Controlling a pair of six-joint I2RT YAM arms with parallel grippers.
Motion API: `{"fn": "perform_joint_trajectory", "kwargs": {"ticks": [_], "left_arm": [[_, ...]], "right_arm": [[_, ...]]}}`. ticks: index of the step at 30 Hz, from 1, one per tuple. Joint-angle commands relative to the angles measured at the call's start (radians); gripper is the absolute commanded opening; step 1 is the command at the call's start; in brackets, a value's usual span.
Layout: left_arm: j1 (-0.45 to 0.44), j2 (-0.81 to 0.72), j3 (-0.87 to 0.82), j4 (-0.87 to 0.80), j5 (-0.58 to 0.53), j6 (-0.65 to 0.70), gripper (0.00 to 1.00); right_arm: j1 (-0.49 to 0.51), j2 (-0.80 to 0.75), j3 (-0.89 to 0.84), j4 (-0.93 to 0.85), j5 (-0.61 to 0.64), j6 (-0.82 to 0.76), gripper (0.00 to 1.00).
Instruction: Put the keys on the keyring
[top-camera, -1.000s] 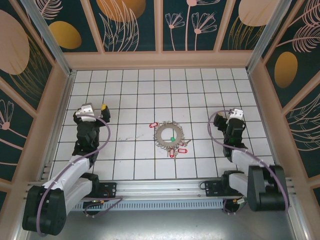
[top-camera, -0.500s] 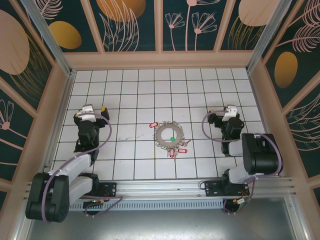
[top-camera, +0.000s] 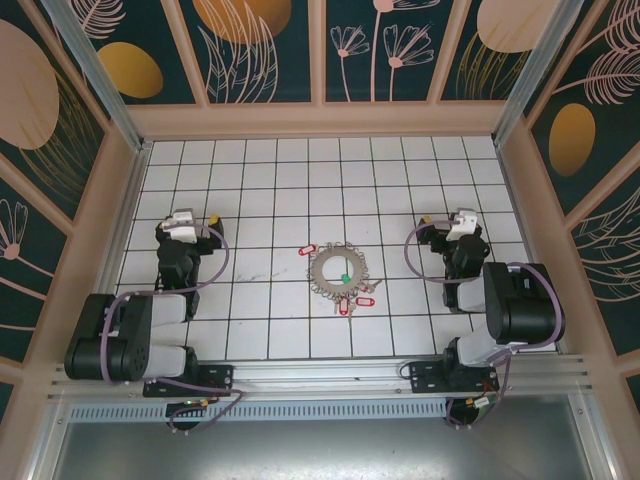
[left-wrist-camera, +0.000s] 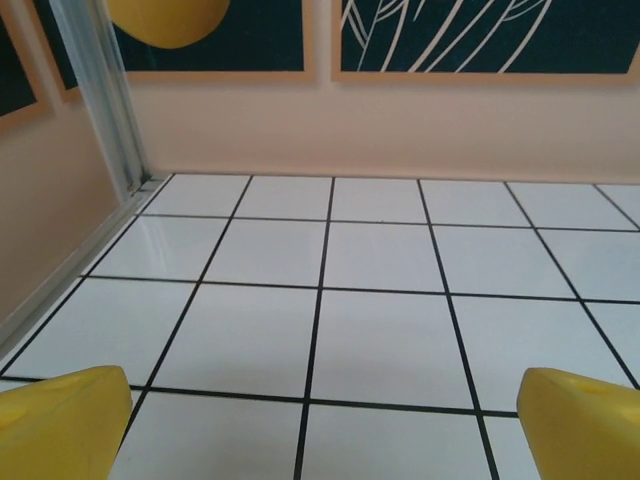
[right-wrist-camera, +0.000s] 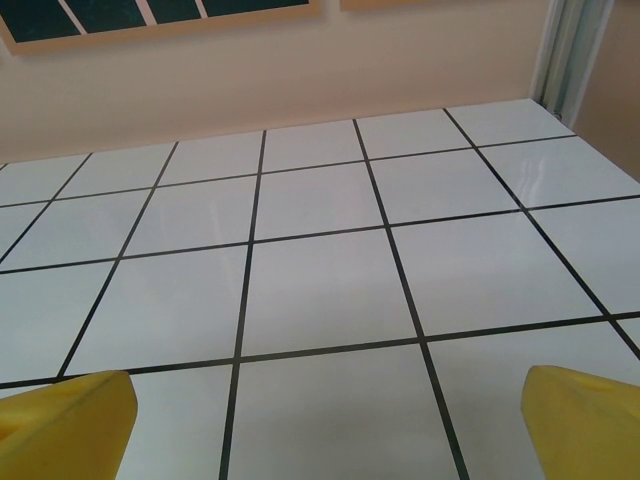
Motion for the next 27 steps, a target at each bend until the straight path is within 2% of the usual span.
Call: {"fn": "perform_joint_trajectory", "kwargs": {"ticks": [1,4,6,8,9,27], "left_arm": [[0.013,0.066,-0.050,0.230,0.105,0.027,0.98],[0.015,0.130,-0.065,0.317,0.083,0.013,0.98],[0.015,0.127,-0.027,0.236,0.038,0.004,0.99],[0.021,0.130,0.050,0.098,-0.094,-0.059,0.99],[0.023,0.134,0.029,0.151,-0.104,-0.060,0.99],[0.023,0.130,0.027,0.143,-0.110,-0.062,0.99]], "right_arm": [[-0.007,0.008,0.014,0.046,0.006,0.020,0.99],[-0.006,0.009,0.015,0.046,0.006,0.020,0.99],[-0.007,0.009,0.016,0.044,0.005,0.020,0.99],[-0.007,0.009,0.016,0.044,0.005,0.020,0.99],[-0.007,0.009,0.015,0.045,0.005,0.021,0.99],[-0.007,0.009,0.016,0.044,0.005,0.021,0.99]]}}
